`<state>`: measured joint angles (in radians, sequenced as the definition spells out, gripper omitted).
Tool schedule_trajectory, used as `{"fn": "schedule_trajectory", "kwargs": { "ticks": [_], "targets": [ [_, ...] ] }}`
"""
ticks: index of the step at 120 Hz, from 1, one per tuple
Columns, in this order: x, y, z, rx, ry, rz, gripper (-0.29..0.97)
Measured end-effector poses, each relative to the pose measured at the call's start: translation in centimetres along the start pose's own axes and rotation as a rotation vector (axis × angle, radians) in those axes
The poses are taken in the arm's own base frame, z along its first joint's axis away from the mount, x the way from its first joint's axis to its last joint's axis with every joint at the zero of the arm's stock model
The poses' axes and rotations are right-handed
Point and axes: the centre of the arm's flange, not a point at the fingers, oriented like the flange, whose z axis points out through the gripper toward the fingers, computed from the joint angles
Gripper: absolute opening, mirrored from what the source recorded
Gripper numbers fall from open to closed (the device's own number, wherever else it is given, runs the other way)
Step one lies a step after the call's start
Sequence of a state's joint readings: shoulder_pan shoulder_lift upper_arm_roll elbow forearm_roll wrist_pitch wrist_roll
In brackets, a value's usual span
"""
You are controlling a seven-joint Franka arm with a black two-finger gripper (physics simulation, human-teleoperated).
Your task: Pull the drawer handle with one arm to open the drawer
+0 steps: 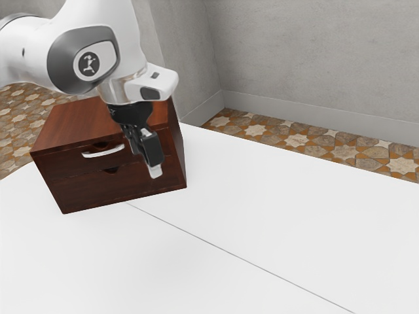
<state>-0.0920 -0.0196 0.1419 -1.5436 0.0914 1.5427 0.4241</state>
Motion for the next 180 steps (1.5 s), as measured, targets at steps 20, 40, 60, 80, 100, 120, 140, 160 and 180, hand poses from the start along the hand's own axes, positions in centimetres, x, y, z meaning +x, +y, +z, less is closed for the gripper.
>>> {"fn": "schedule_trajectory", "kwargs": {
  "ticks": [20, 40, 60, 80, 100, 120, 140, 160, 180],
  "targets": [
    [0.5, -0.3, -0.4, 0.028, 0.044, 0.062, 0.68],
    [0.6, -0.3, -0.8, 0.060, 0.056, 0.116, 0.68],
    [0.4, -1.1, -0.8, 0.152, 0.006, 0.156, 0.68],
    [-0.3, -1.7, -0.6, 0.193, -0.061, 0.179, 0.68],
    [-0.5, -2.1, 0.7, 0.181, -0.117, 0.183, 0.68],
    [-2.1, -1.7, 2.6, 0.199, -0.169, 0.183, 0.68],
    [-5.3, -4.4, 5.6, 0.203, -0.154, 0.128, 0.64],
    [-5.5, -5.8, 6.4, 0.230, -0.110, 0.102, 0.40],
    [-5.4, -7.4, 7.0, 0.294, -0.112, 0.089, 0.31]
  ]
}}
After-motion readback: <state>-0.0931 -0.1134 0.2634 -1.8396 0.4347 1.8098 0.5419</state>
